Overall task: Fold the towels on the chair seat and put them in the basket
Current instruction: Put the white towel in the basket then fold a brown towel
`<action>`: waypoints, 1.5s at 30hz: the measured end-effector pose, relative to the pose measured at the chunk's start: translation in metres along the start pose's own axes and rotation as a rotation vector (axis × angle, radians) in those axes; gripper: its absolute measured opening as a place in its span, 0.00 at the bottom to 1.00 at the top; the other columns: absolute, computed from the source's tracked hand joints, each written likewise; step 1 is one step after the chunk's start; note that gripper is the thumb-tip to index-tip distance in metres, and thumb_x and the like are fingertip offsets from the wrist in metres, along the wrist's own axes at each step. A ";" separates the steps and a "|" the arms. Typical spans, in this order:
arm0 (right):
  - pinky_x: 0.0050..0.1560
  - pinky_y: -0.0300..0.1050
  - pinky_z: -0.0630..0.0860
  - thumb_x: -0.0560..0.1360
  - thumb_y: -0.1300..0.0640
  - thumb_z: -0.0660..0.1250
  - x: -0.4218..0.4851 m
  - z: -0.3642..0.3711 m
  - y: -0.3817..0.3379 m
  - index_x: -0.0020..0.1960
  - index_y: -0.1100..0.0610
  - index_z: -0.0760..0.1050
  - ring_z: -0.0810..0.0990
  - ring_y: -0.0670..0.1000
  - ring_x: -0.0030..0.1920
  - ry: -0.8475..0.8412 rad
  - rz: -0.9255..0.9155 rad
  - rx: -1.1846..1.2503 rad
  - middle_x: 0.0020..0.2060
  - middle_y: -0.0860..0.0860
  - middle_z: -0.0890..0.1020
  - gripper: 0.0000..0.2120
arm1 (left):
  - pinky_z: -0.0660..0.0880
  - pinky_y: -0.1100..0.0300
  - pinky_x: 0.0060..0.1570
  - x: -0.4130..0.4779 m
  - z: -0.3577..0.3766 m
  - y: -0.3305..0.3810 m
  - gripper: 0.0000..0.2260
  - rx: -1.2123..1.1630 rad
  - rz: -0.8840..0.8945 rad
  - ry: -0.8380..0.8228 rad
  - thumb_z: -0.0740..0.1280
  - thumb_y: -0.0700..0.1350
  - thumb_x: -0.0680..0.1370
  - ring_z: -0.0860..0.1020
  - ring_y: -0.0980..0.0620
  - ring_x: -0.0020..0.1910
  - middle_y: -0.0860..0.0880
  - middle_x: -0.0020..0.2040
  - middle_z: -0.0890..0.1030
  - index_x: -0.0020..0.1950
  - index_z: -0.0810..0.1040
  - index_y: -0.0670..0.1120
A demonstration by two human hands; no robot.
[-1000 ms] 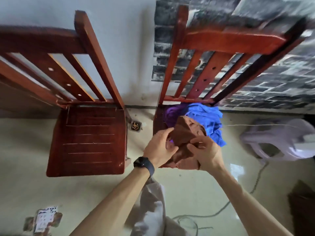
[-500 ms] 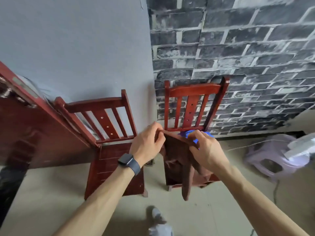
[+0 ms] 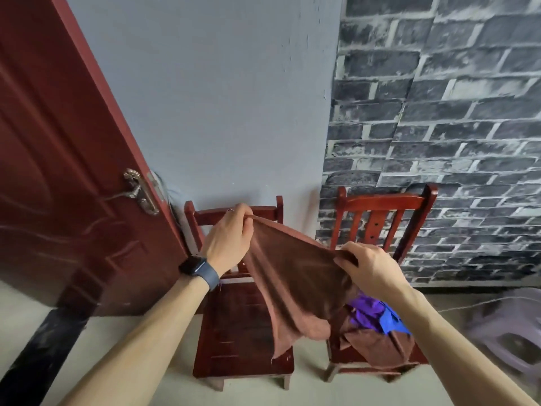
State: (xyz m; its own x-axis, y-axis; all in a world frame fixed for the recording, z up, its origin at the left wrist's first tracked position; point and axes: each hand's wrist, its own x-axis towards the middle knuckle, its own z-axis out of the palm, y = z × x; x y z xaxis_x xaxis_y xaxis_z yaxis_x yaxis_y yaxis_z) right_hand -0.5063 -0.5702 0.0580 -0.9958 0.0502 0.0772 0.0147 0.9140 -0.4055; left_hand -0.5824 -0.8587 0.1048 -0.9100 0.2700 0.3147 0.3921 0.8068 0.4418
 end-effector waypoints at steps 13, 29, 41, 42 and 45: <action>0.35 0.26 0.73 0.75 0.55 0.74 0.009 0.034 -0.110 0.48 0.49 0.81 0.82 0.36 0.33 0.095 0.196 0.492 0.35 0.41 0.85 0.03 | 0.71 0.65 0.47 0.011 -0.066 -0.107 0.07 -0.421 -0.294 0.002 0.66 0.45 0.80 0.79 0.54 0.51 0.51 0.52 0.82 0.57 0.80 0.47; 0.46 0.28 0.75 0.75 0.50 0.71 0.048 -0.008 -0.207 0.50 0.47 0.86 0.82 0.34 0.43 0.181 -0.047 0.565 0.40 0.39 0.86 0.07 | 0.76 0.62 0.56 0.032 -0.088 -0.031 0.08 -0.626 -0.228 -0.225 0.71 0.50 0.76 0.81 0.57 0.52 0.55 0.48 0.85 0.53 0.85 0.50; 0.51 0.54 0.83 0.71 0.57 0.71 0.062 -0.018 -0.173 0.40 0.54 0.85 0.87 0.54 0.43 0.071 0.187 0.940 0.37 0.51 0.87 0.04 | 0.77 0.56 0.59 -0.029 -0.021 -0.065 0.18 -0.600 -0.354 -0.331 0.69 0.38 0.75 0.78 0.54 0.59 0.54 0.60 0.81 0.60 0.78 0.56; 0.52 0.56 0.83 0.72 0.59 0.71 0.064 -0.023 -0.172 0.41 0.56 0.85 0.87 0.56 0.43 0.071 0.201 0.989 0.37 0.54 0.87 0.04 | 0.76 0.57 0.60 -0.034 -0.012 -0.064 0.19 -0.503 -0.341 -0.394 0.71 0.44 0.75 0.77 0.54 0.61 0.56 0.64 0.78 0.65 0.75 0.56; 0.53 0.57 0.83 0.72 0.61 0.71 0.069 -0.037 -0.170 0.43 0.63 0.85 0.86 0.62 0.46 0.074 0.242 1.111 0.41 0.60 0.86 0.06 | 0.71 0.58 0.64 -0.040 0.009 -0.050 0.30 -0.313 -0.240 -0.445 0.70 0.60 0.73 0.72 0.54 0.67 0.57 0.70 0.72 0.73 0.68 0.55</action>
State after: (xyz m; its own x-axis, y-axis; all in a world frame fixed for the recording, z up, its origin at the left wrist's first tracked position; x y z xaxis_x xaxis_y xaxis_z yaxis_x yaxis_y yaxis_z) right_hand -0.5745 -0.7071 0.1663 -0.9693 0.2343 -0.0746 0.0807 0.0164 -0.9966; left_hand -0.5668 -0.9052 0.0627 -0.9206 0.3483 -0.1769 0.1283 0.6974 0.7051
